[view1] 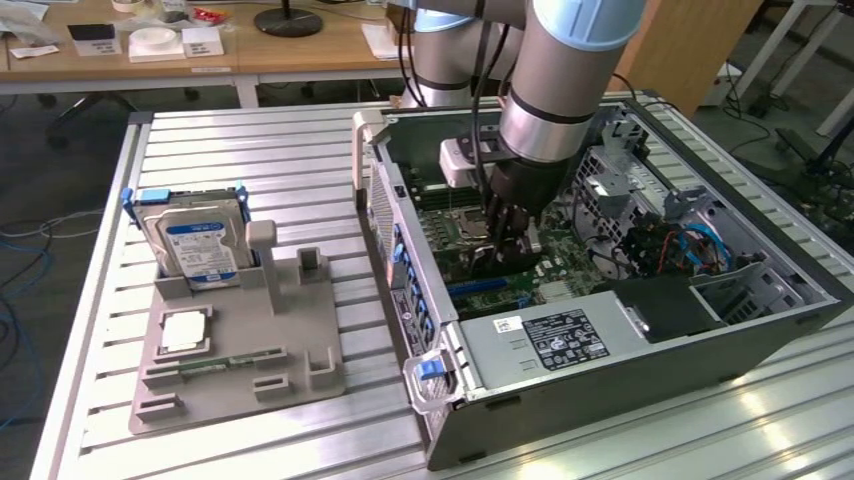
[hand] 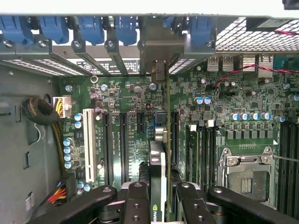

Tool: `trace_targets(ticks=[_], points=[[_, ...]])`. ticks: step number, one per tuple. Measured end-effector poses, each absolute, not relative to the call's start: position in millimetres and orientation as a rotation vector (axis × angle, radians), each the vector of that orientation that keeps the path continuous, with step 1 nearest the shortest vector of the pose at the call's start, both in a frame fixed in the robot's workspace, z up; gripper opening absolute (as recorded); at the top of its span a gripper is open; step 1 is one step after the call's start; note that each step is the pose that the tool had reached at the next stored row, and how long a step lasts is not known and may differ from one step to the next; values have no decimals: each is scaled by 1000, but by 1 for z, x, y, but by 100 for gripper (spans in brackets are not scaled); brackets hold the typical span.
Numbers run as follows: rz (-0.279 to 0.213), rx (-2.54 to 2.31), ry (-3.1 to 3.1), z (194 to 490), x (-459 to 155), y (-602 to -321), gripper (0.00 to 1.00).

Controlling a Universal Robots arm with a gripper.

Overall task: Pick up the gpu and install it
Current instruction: 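Insert the gpu into the slot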

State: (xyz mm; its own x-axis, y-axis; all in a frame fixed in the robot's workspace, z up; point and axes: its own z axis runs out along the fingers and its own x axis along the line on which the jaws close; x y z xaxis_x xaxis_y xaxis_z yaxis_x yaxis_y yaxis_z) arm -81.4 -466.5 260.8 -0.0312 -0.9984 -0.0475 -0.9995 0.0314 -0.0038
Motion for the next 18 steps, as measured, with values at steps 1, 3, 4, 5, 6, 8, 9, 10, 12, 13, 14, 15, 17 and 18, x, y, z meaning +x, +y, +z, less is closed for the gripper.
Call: trace_targets(ticks=[1, 3, 4, 5, 6, 8, 9, 10, 12, 13, 14, 15, 17, 18], points=[[49, -2162, 2230, 260, -81, -466, 27], [52, -2162, 2232, 259, -82, -466, 27], [52, -2162, 2232, 258, -82, -466, 27], [52, -2162, 2232, 257, -82, -466, 27], [52, -2163, 2232, 256, -82, -466, 27], [52, -2163, 2232, 255, -81, -466, 27], [53, -2163, 2232, 254, -81, -466, 27], [53, -2163, 2232, 253, -81, -466, 27], [54, -2163, 2233, 251, -81, -466, 27], [54, -2163, 2233, 250, -81, -466, 27], [54, -2164, 2233, 249, -81, -466, 27], [54, -2164, 2233, 248, -81, -466, 27], [54, -2164, 2233, 248, -81, -466, 27], [54, -2164, 2233, 248, -81, -466, 27]])
